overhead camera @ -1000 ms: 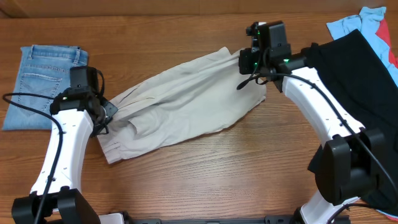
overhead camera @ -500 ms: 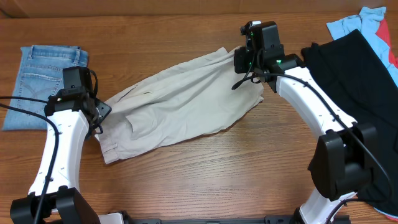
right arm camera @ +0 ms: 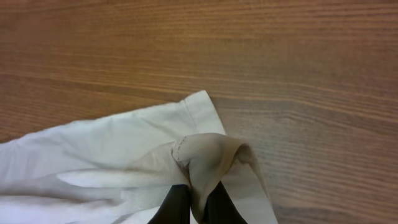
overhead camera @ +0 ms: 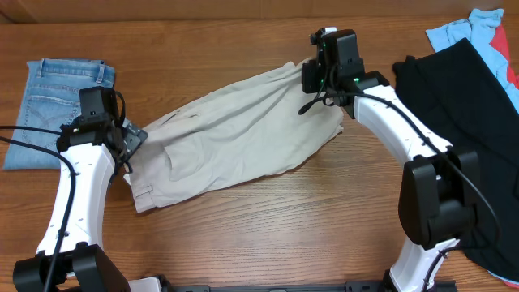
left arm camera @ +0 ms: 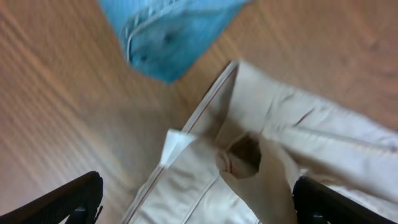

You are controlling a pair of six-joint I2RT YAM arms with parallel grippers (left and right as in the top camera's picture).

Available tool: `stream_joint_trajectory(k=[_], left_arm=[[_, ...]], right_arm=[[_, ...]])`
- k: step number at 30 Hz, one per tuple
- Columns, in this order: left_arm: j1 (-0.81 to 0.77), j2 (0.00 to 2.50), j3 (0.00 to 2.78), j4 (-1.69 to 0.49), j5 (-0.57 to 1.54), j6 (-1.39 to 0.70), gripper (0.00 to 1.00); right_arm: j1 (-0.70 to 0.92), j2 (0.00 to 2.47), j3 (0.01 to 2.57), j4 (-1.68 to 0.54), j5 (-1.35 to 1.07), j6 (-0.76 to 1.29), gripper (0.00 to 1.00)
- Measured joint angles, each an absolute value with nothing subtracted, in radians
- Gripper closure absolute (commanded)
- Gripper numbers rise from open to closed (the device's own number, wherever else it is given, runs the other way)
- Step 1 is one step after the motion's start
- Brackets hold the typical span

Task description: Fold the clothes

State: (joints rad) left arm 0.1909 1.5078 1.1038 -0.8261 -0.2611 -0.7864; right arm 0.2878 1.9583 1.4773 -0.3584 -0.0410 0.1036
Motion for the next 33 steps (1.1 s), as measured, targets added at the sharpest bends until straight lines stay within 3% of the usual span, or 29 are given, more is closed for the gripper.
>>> stream_joint_trajectory(k=[12,13,15,17,19,21,22,27,30,33], left_arm=[[0.191,1.508,1.104,-0.546,-0.265,-0.645,0.00],[0.191,1.508,1.104,-0.541,-0.239,-0.624,0.02],[0.191,1.508,1.104,-0.548,-0.186,-0.599,0.14],[0.191,1.508,1.104,-0.565,-0.133,-0.577,0.18],[0.191,1.508,1.104,-0.579,-0.100,-0.562,0.14],[0.190,1.508,1.104,-0.579,-0.089,-0.543,0.01],[0.190,1.508,1.104,-0.577,-0.089,-0.537,0.00],[0.190,1.508,1.104,-0.535,-0.113,-0.500,0.00],[0.190,1.512,1.104,-0.499,-0.132,-0.448,0.09],[0.190,1.546,1.104,-0.482,-0.136,-0.382,0.10]], right_arm=[[0.288,1.958,1.478,-0.303,-0.045,0.104,0.95],[0.288,1.958,1.478,-0.299,-0.045,0.104,0.95],[0.288,1.959,1.478,-0.293,-0.047,0.104,0.95],[0.288,1.958,1.478,-0.286,-0.053,0.104,0.95],[0.288,1.958,1.478,-0.283,-0.064,0.103,0.95],[0.287,1.959,1.478,-0.283,-0.074,0.104,0.95],[0.287,1.959,1.478,-0.283,-0.078,0.103,0.95],[0.287,1.963,1.478,-0.290,-0.090,0.104,0.95],[0.288,1.972,1.479,-0.293,-0.090,0.104,0.95],[0.288,1.977,1.479,-0.300,-0.090,0.104,0.95]])
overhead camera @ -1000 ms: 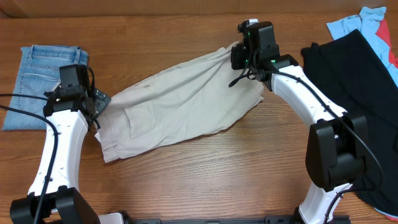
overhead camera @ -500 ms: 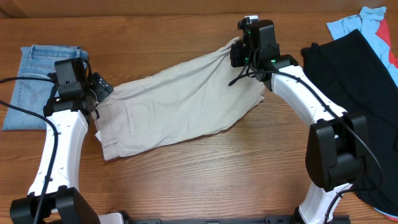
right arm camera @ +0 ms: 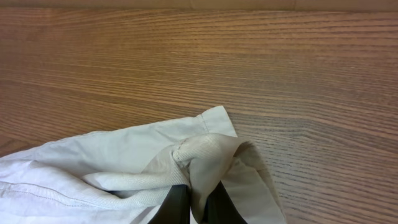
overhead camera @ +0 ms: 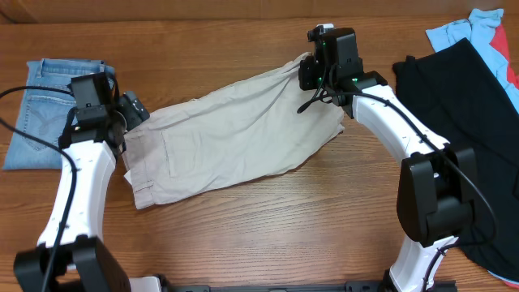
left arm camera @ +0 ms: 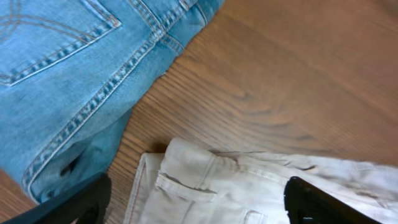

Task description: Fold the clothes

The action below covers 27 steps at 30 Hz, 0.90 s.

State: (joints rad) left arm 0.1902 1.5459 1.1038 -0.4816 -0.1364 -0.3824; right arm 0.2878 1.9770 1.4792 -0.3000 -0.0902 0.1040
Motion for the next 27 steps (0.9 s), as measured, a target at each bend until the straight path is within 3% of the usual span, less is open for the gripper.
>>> stream_joint_trajectory(k=[11,12,18,20,22,27], left_arm=[[0.199,1.761,1.102,-0.405,-0.111,-0.181,0.04],[0.199,1.765,1.102,-0.395,-0.108,-0.166,0.06],[0.198,1.768,1.102,-0.396,-0.052,-0.086,0.41],[0.198,1.768,1.102,-0.404,-0.040,-0.076,0.40],[0.199,1.768,1.102,-0.417,-0.035,-0.072,0.25],[0.198,1.768,1.102,-0.426,-0.058,-0.068,0.22]], right_arm=[[0.288,1.978,1.479,-0.324,-0.093,0.104,0.95],[0.288,1.978,1.479,-0.326,-0.094,0.104,0.95],[0.288,1.978,1.479,-0.330,-0.097,0.104,0.95],[0.288,1.978,1.479,-0.330,-0.097,0.104,0.95],[0.288,1.978,1.479,-0.329,-0.097,0.104,0.95],[0.288,1.978,1.479,-0.330,-0.097,0.105,0.95]])
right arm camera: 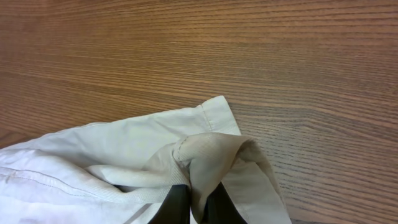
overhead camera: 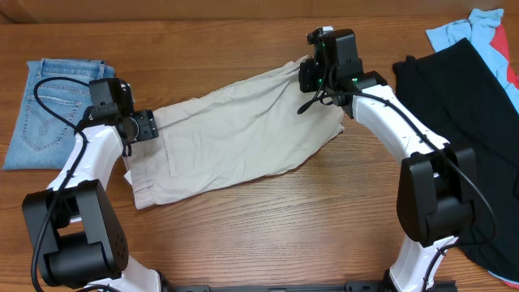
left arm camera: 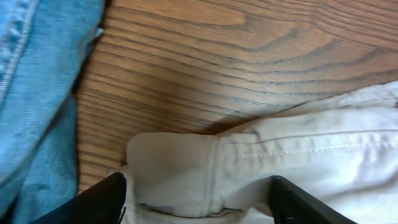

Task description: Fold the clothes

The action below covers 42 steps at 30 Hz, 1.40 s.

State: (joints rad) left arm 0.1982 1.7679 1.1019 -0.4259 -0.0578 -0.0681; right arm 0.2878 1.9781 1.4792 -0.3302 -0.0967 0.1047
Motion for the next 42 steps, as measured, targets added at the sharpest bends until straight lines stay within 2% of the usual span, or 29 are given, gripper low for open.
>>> stream_joint_trajectory(k=[8,9,12,14,17,24,32,38,42], left_arm=[[0.198,1.781,1.102,-0.406,-0.101,-0.068,0.29],[0.198,1.790,1.102,-0.397,-0.101,-0.068,0.36],[0.198,1.835,1.102,-0.386,-0.093,-0.067,0.66],[0.198,1.856,1.102,-0.384,-0.078,-0.064,0.80],[0.198,1.857,1.102,-0.392,-0.063,-0.055,0.90],[0.198,1.774,1.104,-0.575,-0.078,-0.111,0.96],[0.198,1.560,1.110,-0.873,-0.123,-0.333,0.93],[0.196,1.569,1.110,-0.955,-0.125,-0.407,0.93],[0.196,1.576,1.110,-0.905,-0.144,-0.421,0.87]], right_arm=[[0.288,1.978,1.479,-0.330,-0.097,0.104,0.95],[0.288,1.978,1.479,-0.332,-0.097,0.104,0.95],[0.288,1.978,1.479,-0.336,-0.098,0.104,0.95],[0.288,1.978,1.479,-0.339,-0.099,0.104,0.95],[0.289,1.978,1.479,-0.340,-0.102,0.103,0.95],[0.290,1.978,1.479,-0.341,-0.104,0.104,0.95],[0.299,1.985,1.479,-0.341,-0.114,0.104,0.94],[0.303,2.002,1.479,-0.328,-0.128,0.104,0.94],[0.303,2.006,1.479,-0.300,-0.131,0.104,0.94]])
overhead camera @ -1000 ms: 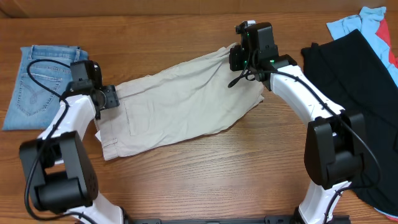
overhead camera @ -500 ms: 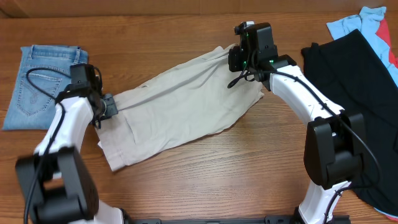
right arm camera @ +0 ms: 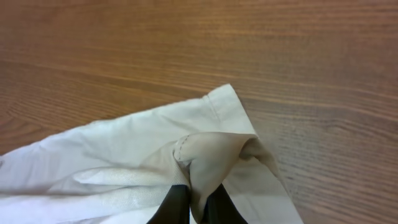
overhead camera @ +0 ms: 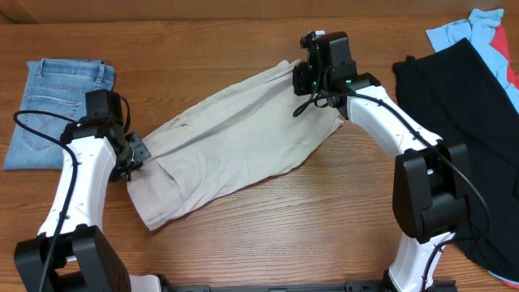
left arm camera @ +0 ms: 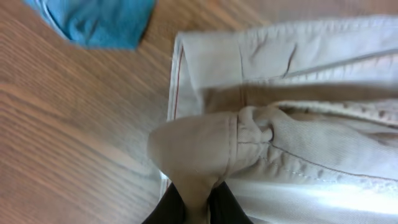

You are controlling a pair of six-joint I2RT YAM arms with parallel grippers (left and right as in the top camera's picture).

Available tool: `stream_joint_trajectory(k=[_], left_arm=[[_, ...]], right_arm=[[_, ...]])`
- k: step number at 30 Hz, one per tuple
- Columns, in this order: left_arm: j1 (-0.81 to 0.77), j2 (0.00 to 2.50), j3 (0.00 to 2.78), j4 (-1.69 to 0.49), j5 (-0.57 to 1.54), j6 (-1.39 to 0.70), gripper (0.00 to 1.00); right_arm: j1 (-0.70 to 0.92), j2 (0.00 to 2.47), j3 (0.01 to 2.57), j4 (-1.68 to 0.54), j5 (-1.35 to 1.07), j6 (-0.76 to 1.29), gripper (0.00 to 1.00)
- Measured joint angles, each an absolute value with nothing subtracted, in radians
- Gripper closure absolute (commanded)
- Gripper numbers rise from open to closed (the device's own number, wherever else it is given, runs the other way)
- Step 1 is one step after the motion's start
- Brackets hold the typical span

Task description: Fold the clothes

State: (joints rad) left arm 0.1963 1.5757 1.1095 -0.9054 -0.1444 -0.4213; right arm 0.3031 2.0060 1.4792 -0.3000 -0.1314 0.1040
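Observation:
Beige shorts (overhead camera: 235, 146) lie spread slantwise across the middle of the wooden table. My left gripper (overhead camera: 134, 152) is shut on a bunched fold of their waistband end (left arm camera: 199, 149) at the left. My right gripper (overhead camera: 306, 79) is shut on a pinched fold of the hem corner (right arm camera: 208, 152) at the upper right. Both pairs of black fingers (right arm camera: 177, 202) close tight around cloth.
Folded blue jeans (overhead camera: 57, 109) lie at the far left, close to the left arm. A black garment (overhead camera: 466, 122) and a light blue and red one (overhead camera: 486, 32) lie at the right edge.
My left gripper was open at the waistband's upper left corner; now it is shut on the waistband, lower down. The shorts' left end has shifted toward the front. The right gripper moved slightly left.
The right gripper held the hem corner at every moment. The left gripper stood open beside the waistband, then open near the jeans, then open at the waistband corner. Now it grips the waistband, and the shorts stretch between both grippers.

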Motion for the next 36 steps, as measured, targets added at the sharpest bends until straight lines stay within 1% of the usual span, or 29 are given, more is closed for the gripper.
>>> stream_joint_trajectory(k=[3,4,5,6,7,8,9,10,13,17,23,26,30,36], left_arm=[[0.196,1.576,1.110,-0.860,-0.160,-0.425,0.87],[0.196,1.576,1.110,-0.855,-0.162,-0.426,0.85],[0.196,1.576,1.110,-0.853,-0.163,-0.427,0.75],[0.196,1.576,1.110,-0.853,-0.165,-0.426,0.60],[0.196,1.576,1.110,-0.853,-0.173,-0.428,0.32],[0.197,1.577,1.110,-0.854,-0.186,-0.433,0.13],[0.197,1.578,1.110,-0.855,-0.197,-0.439,0.05],[0.199,1.578,1.110,-0.857,-0.206,-0.439,0.00],[0.199,1.578,1.110,-0.858,-0.224,-0.443,0.00],[0.198,1.579,1.110,-0.862,-0.233,-0.439,0.00],[0.196,1.581,1.175,-0.875,-0.167,-0.398,0.00],[0.183,1.581,1.198,-0.868,-0.097,-0.385,0.01],[0.137,1.582,1.198,-0.901,-0.021,-0.378,0.00],[0.053,1.588,1.198,-0.958,0.024,-0.366,0.00]], right_arm=[[0.303,2.006,1.479,-0.285,-0.131,0.104,0.93],[0.303,2.006,1.479,-0.284,-0.131,0.104,0.93],[0.303,2.006,1.479,-0.284,-0.131,0.104,0.91],[0.303,2.006,1.479,-0.284,-0.131,0.104,0.88],[0.303,2.006,1.479,-0.283,-0.127,0.105,0.74],[0.302,2.006,1.479,-0.281,-0.122,0.109,0.46],[0.302,2.006,1.479,-0.276,-0.115,0.106,0.33],[0.298,2.006,1.479,-0.267,-0.104,0.104,0.24],[0.290,2.006,1.483,-0.263,-0.071,0.102,0.21],[0.253,2.006,1.500,-0.301,-0.026,0.101,0.20],[0.164,1.998,1.510,-0.533,-0.011,0.104,0.14],[0.135,1.998,1.510,-0.624,-0.038,0.105,0.14],[0.134,1.999,1.502,-0.705,-0.112,0.104,0.15],[0.142,2.033,1.497,-0.802,-0.199,0.105,0.15]])
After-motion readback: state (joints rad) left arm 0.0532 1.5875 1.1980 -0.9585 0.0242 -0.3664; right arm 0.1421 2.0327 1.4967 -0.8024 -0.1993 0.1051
